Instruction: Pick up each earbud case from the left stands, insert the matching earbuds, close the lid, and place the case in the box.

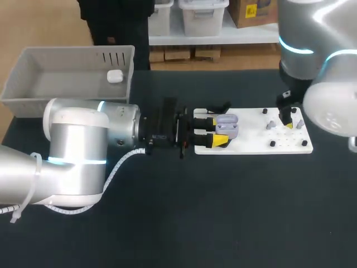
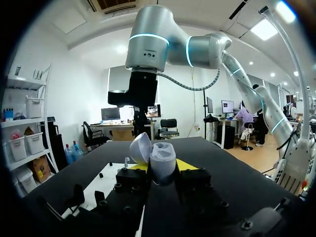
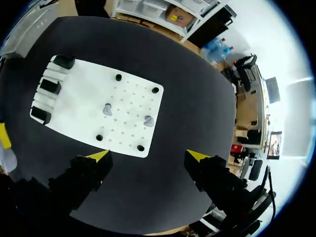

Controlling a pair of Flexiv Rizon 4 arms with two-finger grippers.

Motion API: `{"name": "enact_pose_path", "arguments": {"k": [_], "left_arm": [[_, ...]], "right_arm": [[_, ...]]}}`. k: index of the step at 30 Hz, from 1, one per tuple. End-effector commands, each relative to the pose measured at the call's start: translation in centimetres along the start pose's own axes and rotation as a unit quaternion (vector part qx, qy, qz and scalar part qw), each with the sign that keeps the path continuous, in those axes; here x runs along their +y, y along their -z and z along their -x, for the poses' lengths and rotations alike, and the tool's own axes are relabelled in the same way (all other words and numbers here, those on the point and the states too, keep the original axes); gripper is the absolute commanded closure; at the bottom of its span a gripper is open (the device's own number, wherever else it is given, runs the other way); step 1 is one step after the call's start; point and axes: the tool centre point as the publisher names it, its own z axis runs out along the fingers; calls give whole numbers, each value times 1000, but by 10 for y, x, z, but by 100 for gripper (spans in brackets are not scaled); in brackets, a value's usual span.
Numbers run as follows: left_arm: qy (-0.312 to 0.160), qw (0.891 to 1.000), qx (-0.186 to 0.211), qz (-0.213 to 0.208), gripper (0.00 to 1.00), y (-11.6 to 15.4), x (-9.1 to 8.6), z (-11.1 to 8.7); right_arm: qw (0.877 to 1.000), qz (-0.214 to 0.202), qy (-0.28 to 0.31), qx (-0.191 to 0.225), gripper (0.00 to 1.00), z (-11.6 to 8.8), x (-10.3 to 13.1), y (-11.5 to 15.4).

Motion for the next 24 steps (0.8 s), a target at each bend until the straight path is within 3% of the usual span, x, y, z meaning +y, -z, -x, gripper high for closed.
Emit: {"name": "enact_pose_path", "arguments": {"k": [1, 11, 14, 24], "left_arm": [[-1, 1000, -1, 3, 100, 0, -1, -1], [-1, 1000, -1, 3, 100, 0, -1, -1], [-1, 1000, -1, 3, 100, 0, -1, -1], [-1, 1000, -1, 3, 100, 0, -1, -1]], "right_arm": [[1000, 9, -9, 18, 13, 7, 2, -12], [999, 8, -25, 24, 37, 15, 6, -27], [999, 9, -25, 25, 49, 18, 10, -32], [999, 9, -36, 25, 53, 24, 7, -44]]}}
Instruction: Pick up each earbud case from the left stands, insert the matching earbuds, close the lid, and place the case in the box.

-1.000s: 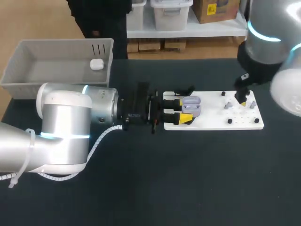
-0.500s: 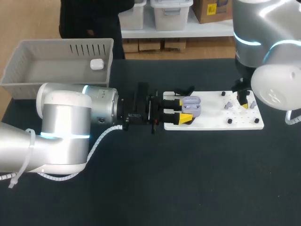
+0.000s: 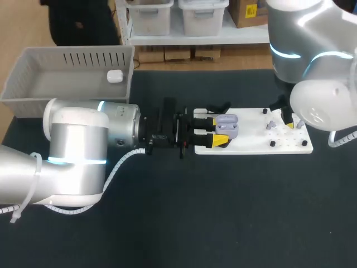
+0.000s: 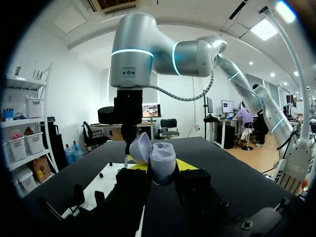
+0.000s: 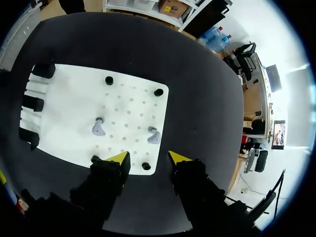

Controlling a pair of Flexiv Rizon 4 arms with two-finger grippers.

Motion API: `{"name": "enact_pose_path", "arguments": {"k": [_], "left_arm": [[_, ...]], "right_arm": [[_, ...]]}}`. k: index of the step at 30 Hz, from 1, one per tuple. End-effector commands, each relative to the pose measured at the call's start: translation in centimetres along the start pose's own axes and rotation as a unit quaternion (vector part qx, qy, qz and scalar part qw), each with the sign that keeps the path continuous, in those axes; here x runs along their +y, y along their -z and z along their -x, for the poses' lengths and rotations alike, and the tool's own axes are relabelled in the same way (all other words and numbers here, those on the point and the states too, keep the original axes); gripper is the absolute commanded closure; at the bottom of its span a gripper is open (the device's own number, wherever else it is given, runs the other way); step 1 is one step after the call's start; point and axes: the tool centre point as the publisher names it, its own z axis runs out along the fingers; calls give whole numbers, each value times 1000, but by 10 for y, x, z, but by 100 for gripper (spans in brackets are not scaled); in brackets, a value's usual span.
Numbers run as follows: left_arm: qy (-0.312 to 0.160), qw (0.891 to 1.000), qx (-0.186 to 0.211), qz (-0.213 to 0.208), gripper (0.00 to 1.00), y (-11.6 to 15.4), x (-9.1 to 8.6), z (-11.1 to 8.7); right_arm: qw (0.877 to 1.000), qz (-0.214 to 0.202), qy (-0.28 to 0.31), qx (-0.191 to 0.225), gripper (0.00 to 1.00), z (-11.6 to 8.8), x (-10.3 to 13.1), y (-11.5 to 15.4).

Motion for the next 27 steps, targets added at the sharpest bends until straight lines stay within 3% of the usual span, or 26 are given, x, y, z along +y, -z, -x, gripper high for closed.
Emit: {"name": "enact_pose_path", "arguments": {"k": [1, 14, 27], "left_arm": [[-1, 1000, -1, 3, 100, 0, -1, -1], [-1, 1000, -1, 3, 100, 0, -1, -1], [-1, 1000, -1, 3, 100, 0, -1, -1]], "right_arm": [[1000, 1, -1, 2, 53, 4, -1, -6], [1000, 3, -6, 6, 53, 10, -4, -18], [1000, 2, -6, 5, 60, 13, -5, -24]]}}
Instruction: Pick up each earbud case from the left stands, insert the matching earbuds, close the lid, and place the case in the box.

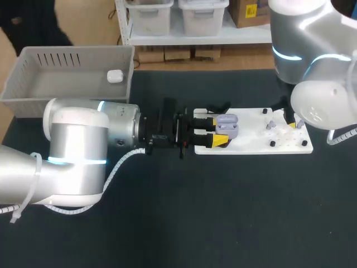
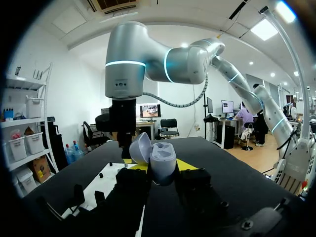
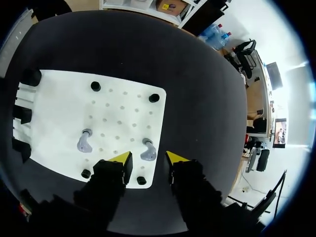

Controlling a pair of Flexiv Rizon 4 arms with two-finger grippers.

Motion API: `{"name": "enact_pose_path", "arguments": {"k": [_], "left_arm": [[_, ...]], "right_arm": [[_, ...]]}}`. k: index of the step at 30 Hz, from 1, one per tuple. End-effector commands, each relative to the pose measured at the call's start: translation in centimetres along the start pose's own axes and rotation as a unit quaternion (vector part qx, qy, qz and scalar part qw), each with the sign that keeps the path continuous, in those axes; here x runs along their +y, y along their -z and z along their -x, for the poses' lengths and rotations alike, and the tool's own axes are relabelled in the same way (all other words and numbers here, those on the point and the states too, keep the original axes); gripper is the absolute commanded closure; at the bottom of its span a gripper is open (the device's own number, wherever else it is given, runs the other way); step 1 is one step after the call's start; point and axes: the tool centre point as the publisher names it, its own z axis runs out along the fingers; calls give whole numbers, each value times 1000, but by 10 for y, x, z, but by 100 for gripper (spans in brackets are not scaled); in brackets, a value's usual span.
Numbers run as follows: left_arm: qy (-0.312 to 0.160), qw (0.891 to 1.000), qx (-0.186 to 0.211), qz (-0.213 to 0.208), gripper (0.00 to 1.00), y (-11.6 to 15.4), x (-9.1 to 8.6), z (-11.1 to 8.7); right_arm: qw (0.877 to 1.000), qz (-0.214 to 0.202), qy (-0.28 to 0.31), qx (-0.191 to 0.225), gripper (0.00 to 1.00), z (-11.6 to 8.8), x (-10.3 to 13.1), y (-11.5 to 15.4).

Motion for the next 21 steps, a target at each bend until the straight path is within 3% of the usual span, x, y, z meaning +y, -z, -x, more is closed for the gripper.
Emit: {"name": "enact_pose_path", "arguments": {"k": [1, 12, 21], "left_arm": [[-1, 1000, -1, 3, 100, 0, -1, -1], [-1, 1000, -1, 3, 100, 0, -1, -1], [-1, 1000, -1, 3, 100, 0, -1, -1]], "right_arm": [[1000, 0, 1, 0, 61, 1, 2, -2], [1000, -3, -1, -1, 69, 1, -1, -4], [1000, -1, 0, -2, 69, 2, 1, -5]]}}
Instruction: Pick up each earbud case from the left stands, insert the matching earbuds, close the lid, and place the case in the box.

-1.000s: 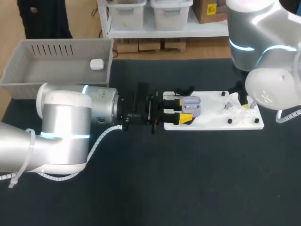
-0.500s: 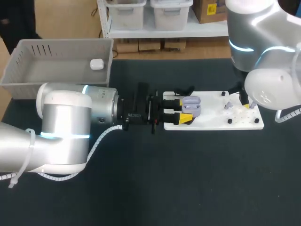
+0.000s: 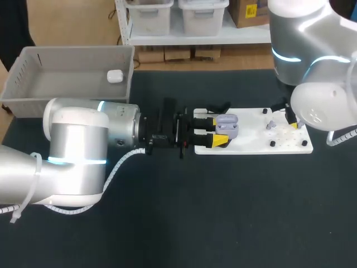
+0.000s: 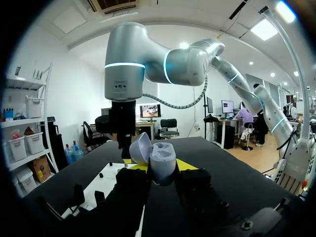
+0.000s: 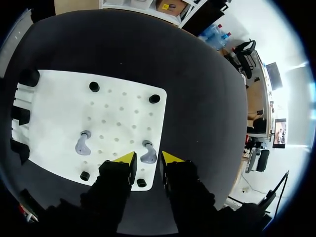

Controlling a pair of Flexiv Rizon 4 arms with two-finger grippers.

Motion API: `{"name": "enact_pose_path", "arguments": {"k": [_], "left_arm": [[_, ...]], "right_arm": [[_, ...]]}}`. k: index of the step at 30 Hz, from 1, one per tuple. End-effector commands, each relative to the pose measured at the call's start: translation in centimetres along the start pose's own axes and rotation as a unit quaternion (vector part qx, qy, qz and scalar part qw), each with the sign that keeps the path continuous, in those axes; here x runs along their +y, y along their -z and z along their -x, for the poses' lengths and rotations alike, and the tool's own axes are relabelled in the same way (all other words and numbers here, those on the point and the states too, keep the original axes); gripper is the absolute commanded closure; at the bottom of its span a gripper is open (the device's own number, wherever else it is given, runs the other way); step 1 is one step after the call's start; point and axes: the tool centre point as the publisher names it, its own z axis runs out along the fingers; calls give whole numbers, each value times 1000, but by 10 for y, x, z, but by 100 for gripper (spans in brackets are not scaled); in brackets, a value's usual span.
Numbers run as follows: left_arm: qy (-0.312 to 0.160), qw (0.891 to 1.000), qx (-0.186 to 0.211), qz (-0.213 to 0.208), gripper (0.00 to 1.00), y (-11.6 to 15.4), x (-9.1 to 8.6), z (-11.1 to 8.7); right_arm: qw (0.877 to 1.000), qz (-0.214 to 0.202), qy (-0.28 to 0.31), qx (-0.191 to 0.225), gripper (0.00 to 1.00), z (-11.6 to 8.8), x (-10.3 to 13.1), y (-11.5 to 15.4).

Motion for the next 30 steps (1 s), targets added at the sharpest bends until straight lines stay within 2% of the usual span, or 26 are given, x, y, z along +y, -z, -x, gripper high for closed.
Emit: {"name": "enact_pose_path", "arguments": {"k": [1, 11, 13, 14, 23, 30], "left_arm": [[-1, 1000, -1, 3, 100, 0, -1, -1], [-1, 1000, -1, 3, 100, 0, -1, -1], [-1, 1000, -1, 3, 100, 0, -1, -1], [-1, 1000, -1, 3, 100, 0, -1, -1], [-1, 1000, -1, 3, 100, 0, -1, -1], [-1, 1000, -1, 3, 100, 0, -1, -1]], "right_arm": [[1000, 0, 1, 1, 69, 1, 1, -2], [1000, 1, 0, 4, 77, 0, 2, -4], [1000, 1, 0, 4, 88, -1, 2, -4], [1000, 0, 0, 3, 100, -1, 3, -4], [1000, -4, -1, -9, 100, -14, 4, 22], [999, 1, -5, -35, 100, -37, 8, 69]]}}
